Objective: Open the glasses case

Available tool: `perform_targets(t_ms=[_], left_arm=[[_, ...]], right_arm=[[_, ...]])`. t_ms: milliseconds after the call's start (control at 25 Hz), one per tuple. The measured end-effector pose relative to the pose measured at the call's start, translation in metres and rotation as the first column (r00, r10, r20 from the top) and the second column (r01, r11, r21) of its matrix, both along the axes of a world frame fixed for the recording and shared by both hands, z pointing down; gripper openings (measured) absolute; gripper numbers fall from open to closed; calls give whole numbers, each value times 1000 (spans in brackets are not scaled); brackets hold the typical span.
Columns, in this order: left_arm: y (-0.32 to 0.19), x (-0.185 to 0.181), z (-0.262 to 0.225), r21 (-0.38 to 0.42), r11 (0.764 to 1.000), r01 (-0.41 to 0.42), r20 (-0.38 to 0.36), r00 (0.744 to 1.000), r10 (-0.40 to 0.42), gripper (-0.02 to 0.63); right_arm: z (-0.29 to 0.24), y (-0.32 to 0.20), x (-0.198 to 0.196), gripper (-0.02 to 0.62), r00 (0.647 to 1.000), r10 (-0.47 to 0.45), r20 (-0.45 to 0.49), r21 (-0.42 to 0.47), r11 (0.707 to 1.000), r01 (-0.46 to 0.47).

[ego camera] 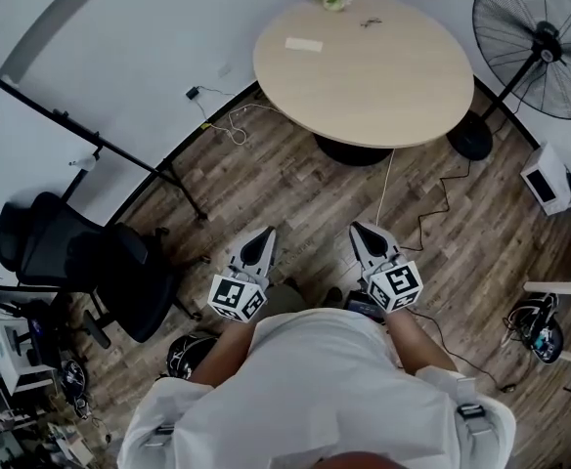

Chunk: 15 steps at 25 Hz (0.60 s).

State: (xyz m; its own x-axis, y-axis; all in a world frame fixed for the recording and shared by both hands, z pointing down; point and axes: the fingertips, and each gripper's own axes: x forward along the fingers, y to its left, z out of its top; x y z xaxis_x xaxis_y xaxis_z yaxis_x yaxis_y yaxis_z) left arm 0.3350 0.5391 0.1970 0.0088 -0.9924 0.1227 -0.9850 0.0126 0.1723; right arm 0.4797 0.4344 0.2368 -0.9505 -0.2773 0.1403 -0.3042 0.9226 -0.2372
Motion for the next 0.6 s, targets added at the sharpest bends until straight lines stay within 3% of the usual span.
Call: perform_targets(t_ms=[200,600], left_arm=[[-9,-20,16,-32,999,29,-36,999,-31,12],[-82,-95,13,26,1000,5,-60,998,-3,12]], right_arm=[[5,-22,-9,26,1000,22,0,-22,1000,-22],[-8,-89,-76,26,999,40,-22,17,999,-40]])
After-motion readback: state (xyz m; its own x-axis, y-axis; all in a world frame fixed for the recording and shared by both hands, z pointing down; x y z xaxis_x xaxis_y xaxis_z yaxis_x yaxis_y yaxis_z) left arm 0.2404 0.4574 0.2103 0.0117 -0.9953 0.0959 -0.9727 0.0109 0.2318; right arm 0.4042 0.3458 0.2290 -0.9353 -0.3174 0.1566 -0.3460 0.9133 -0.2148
